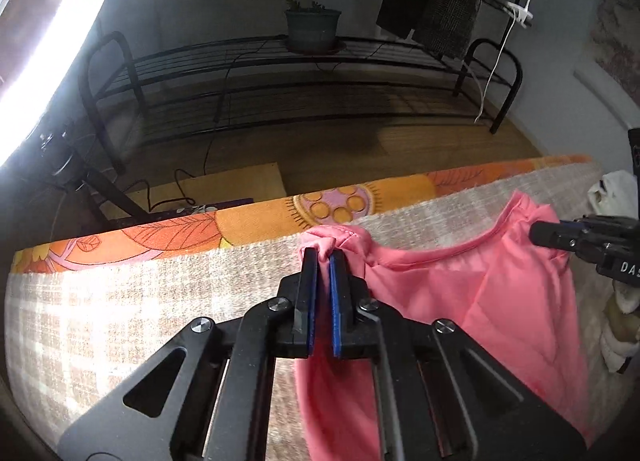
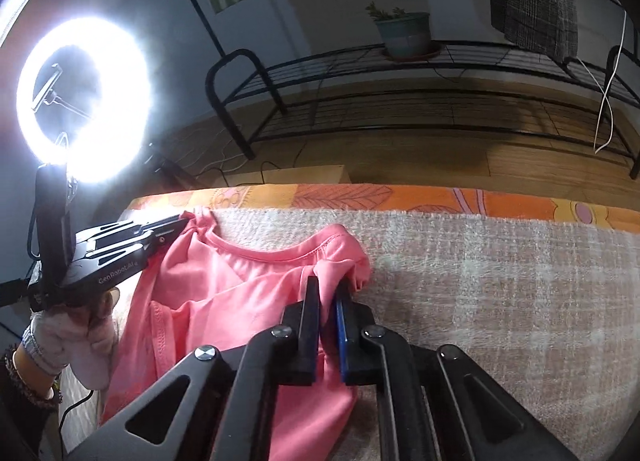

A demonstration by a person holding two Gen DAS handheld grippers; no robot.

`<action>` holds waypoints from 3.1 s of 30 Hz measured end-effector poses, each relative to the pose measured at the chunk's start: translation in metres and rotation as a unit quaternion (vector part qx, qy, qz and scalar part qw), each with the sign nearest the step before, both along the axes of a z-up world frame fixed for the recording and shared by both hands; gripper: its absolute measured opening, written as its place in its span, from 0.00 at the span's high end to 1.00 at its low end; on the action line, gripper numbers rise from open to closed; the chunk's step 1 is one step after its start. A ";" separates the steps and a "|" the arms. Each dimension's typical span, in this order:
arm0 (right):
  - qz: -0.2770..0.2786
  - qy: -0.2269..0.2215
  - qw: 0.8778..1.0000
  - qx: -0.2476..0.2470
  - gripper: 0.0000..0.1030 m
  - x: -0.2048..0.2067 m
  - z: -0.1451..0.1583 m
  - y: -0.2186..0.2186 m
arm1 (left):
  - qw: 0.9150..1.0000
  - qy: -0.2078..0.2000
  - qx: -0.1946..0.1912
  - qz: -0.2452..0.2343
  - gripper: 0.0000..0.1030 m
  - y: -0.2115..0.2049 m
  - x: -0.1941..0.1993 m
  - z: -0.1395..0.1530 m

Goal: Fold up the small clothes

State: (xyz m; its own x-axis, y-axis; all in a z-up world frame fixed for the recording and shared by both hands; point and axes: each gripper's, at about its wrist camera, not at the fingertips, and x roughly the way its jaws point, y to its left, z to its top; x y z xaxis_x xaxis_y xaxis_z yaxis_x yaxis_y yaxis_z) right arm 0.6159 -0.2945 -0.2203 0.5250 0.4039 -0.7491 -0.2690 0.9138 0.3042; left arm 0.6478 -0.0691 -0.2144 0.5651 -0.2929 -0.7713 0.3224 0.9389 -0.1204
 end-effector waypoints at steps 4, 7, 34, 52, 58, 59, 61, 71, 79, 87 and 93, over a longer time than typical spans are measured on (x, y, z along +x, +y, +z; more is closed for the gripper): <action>0.000 -0.019 1.000 0.006 0.97 -0.010 0.017 0.000 | 1.000 -0.011 -0.026 0.000 0.97 0.003 -0.012 0.020; 0.005 -0.031 0.999 0.007 0.97 -0.022 0.031 0.001 | 0.999 -0.022 -0.032 -0.012 0.97 0.001 -0.029 0.037; 0.072 -0.059 0.994 -0.050 0.98 -0.210 0.094 0.034 | 0.998 -0.055 -0.011 -0.036 0.97 0.027 -0.238 0.110; 0.101 -0.057 0.987 -0.112 0.98 -0.317 0.074 0.047 | 0.998 -0.035 0.014 -0.048 0.97 0.027 -0.341 0.081; 0.113 -0.067 0.978 -0.162 0.99 -0.345 0.056 0.050 | 0.996 -0.036 0.039 -0.065 0.97 0.037 -0.365 0.068; 0.117 -0.068 0.976 -0.171 0.99 -0.351 0.052 0.052 | 0.996 -0.028 0.037 -0.070 0.97 0.041 -0.369 0.063; 0.126 -0.072 0.972 -0.186 0.99 -0.363 0.043 0.055 | 0.996 -0.021 0.039 -0.072 0.97 0.045 -0.376 0.058; 0.137 -0.073 0.973 -0.173 0.89 -0.411 0.043 0.046 | 0.998 0.009 0.014 -0.059 0.97 0.084 -0.424 0.063; 0.017 0.034 0.998 0.047 0.64 -0.395 0.039 -0.006 | 0.974 0.126 -0.181 0.056 0.97 0.127 -0.389 0.053; -0.035 0.096 0.976 0.190 0.60 -0.373 0.023 -0.012 | 0.911 0.214 -0.325 0.140 0.65 0.141 -0.367 0.019; -0.055 0.126 0.967 0.213 0.63 -0.363 0.008 -0.012 | 0.899 0.234 -0.341 0.145 0.64 0.127 -0.365 0.006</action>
State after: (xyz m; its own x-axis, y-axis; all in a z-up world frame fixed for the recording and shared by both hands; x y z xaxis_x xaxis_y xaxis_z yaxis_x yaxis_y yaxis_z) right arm 0.2533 -0.3060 -0.2122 0.4051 0.6565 -0.6363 -0.0467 0.7099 0.7027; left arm 0.2833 0.0583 -0.2081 0.3542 -0.6804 -0.6416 -0.1607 0.6316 -0.7585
